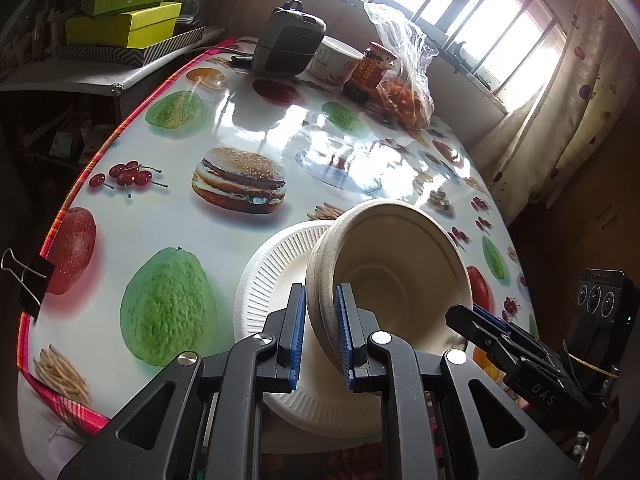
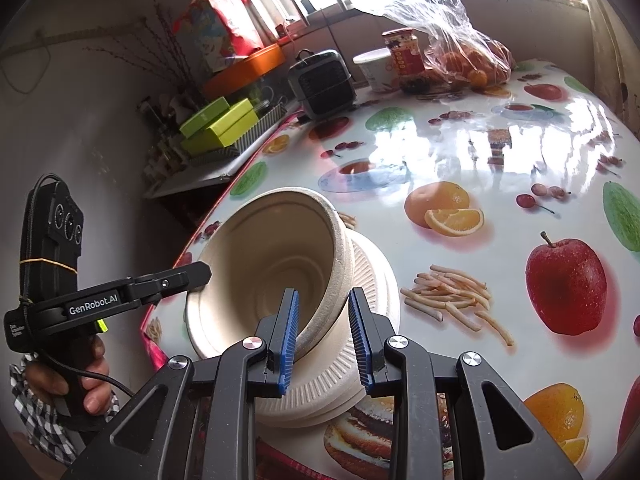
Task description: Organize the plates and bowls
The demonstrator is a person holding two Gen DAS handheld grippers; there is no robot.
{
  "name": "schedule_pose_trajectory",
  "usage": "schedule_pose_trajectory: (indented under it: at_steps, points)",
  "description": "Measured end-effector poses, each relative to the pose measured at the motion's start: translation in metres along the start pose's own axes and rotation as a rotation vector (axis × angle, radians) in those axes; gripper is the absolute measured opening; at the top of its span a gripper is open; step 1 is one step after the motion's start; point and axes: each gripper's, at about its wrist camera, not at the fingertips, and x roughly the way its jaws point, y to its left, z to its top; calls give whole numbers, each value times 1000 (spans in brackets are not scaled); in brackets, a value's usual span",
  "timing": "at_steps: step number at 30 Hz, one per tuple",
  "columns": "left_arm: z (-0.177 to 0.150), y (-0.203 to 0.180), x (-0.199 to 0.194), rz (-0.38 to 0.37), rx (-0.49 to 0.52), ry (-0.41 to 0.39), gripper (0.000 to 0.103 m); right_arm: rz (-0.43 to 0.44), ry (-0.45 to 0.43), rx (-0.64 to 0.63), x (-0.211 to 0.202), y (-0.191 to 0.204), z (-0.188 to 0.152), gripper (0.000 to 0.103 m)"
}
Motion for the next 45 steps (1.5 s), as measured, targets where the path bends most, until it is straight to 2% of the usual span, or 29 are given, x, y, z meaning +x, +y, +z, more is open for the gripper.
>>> schedule_pose_trajectory:
  at_steps: [8, 12, 17, 24, 33, 35, 39, 45]
  points:
    - [0, 2, -1, -4, 0, -9, 16, -7, -10, -9, -2, 2, -2, 27]
    - [0, 2, -3, 6, 0, -20, 18, -9, -20, -3, -5, 1, -2, 37]
    - [0, 3, -4, 10, 3, -26, 33, -6, -26, -6, -8, 1, -3, 42]
    - [-3, 0, -10, 35, 38, -55, 43, -17, -49, -20, -13, 2, -3, 48]
    - [-14, 0, -23, 134, 108, -119, 47, -63, -100, -70, -26, 4, -9, 54]
    - [-18, -1, -27, 172, 133, -144, 52, -80, -110, -85, -29, 4, -13, 57]
    - [-28, 1, -36, 227, 160, -206, 52, -120, -125, -113, -34, 3, -21, 58]
    - [-47, 4, -34, 264, 188, -206, 52, -166, -132, -142, -39, -1, -35, 58]
